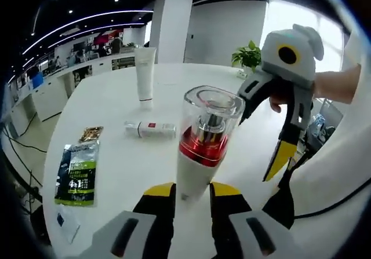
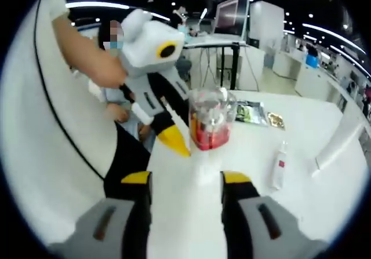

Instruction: Arrange the skincare products in the storage area until every visible bottle or jar stands upright without overlapping.

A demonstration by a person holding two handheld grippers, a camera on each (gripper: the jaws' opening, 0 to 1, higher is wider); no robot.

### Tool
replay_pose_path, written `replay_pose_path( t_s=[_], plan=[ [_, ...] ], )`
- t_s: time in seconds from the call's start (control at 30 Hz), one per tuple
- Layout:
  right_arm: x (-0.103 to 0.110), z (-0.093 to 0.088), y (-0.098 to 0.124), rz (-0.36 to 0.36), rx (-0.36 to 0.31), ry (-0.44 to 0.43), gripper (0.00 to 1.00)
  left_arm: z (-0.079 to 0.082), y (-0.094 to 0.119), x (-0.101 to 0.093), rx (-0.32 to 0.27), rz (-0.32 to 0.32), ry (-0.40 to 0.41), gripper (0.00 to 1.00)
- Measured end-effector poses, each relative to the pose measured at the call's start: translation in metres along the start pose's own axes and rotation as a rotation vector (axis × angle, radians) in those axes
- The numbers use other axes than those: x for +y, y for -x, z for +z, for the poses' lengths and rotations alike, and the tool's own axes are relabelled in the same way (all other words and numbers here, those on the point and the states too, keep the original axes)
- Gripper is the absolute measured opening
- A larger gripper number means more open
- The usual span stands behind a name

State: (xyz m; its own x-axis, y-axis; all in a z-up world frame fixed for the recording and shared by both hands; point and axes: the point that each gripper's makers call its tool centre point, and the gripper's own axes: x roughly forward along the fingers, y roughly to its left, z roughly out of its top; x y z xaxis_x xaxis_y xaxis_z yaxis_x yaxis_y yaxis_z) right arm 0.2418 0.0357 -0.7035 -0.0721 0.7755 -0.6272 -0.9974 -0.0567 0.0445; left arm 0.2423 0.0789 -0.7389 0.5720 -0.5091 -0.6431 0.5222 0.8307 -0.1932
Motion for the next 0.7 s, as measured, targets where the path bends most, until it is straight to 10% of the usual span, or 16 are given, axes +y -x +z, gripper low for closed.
replay_pose_path(
  t_s=[0.27, 0.7],
  plan=[
    [-0.015, 0.030, -0.008, 0.010, -0.089, -0.013, 0.49, 0.000, 0.013, 0.001, -0.073, 0.031, 0.143, 0.24],
    [-0.025, 0.008, -0.052, 0.144, -0.165, -0.072, 0.43, -0.018, 0.045, -0.022, -0.146, 0.092, 0.325, 0.26]
  ],
)
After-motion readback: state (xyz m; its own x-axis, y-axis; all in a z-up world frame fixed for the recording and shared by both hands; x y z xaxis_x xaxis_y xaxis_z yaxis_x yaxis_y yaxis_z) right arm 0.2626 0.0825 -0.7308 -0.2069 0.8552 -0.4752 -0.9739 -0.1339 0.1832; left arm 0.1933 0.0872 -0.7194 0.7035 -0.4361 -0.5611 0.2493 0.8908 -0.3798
